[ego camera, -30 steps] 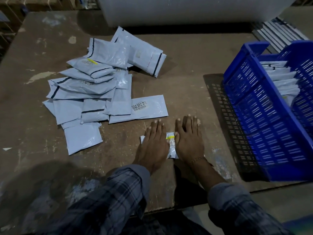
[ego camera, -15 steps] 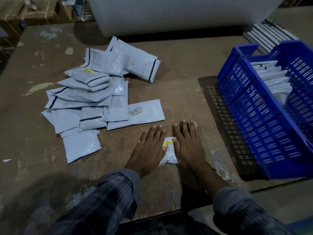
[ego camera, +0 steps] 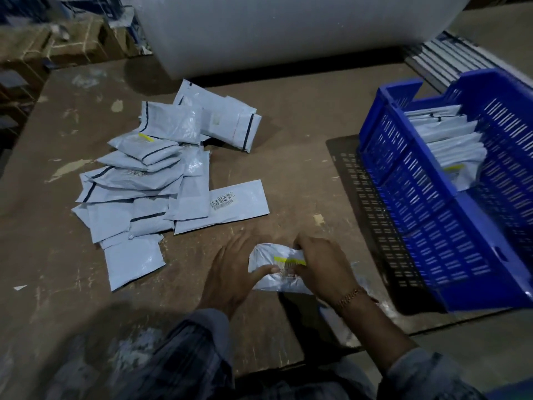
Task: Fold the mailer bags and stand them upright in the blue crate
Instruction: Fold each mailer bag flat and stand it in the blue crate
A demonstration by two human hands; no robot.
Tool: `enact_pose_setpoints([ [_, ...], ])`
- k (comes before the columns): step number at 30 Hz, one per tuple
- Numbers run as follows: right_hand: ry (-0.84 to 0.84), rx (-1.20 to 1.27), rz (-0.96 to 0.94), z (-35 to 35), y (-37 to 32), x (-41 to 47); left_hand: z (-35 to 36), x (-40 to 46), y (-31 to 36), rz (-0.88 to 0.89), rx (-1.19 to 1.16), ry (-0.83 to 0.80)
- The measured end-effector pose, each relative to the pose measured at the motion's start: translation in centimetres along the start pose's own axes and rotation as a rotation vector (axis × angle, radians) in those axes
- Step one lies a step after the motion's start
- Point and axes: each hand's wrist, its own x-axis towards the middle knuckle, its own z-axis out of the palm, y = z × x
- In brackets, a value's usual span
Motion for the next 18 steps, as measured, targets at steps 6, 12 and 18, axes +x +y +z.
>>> enact_pose_setpoints([
  [6,0.134,-0.11,-0.07,-9.0,1.8,0.7,-2.3,1.9,8.6,0.354,0.193,0.229],
  [12,0.367,-0.137,-0.088,-17.5,4.3,-1.3,-3.3,2.4,18.4,0.539,0.061,0.358],
  [18,0.468,-0.209,-0.119,-21.9,7.9,-2.8,-2.0,3.7,22.7,0.626,0.042,0.39],
])
